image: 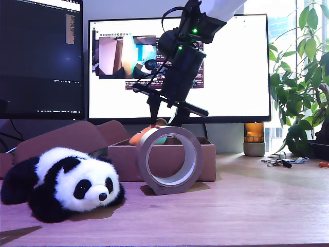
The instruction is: Pick up the fish toy and place it inside the cardboard box
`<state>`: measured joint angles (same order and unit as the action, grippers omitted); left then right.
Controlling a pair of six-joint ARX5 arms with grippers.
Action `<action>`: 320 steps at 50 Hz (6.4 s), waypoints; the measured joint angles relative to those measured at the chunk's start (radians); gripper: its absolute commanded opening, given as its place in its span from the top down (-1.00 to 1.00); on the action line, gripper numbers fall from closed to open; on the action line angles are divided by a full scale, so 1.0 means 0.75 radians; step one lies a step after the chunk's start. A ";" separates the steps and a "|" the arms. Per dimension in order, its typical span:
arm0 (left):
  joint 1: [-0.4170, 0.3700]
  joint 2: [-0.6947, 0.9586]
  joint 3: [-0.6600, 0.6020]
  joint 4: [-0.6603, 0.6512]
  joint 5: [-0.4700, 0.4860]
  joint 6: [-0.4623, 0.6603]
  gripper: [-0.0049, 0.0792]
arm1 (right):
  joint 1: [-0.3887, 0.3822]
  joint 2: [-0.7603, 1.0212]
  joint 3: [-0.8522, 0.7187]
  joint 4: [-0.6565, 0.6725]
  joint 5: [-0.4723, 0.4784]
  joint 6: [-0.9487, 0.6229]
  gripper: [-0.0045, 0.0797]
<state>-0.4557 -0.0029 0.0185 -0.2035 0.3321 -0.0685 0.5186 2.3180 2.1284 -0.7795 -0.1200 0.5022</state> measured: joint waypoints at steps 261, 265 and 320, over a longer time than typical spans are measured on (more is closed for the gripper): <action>0.001 0.000 0.000 -0.006 -0.191 -0.004 0.91 | -0.020 -0.245 0.313 -0.232 -0.144 -1.016 0.91; 0.001 0.000 0.000 -0.006 -0.191 -0.004 0.91 | -0.020 -0.245 0.305 -0.230 -0.146 -1.020 0.91; 0.001 0.000 0.000 -0.006 -0.192 -0.006 0.91 | -0.299 -0.919 -1.217 0.646 -0.178 -0.942 0.91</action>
<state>-0.4553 -0.0029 0.0185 -0.2081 0.1883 -0.0727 0.2943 1.6287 1.2156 -0.2947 -0.2535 -0.2043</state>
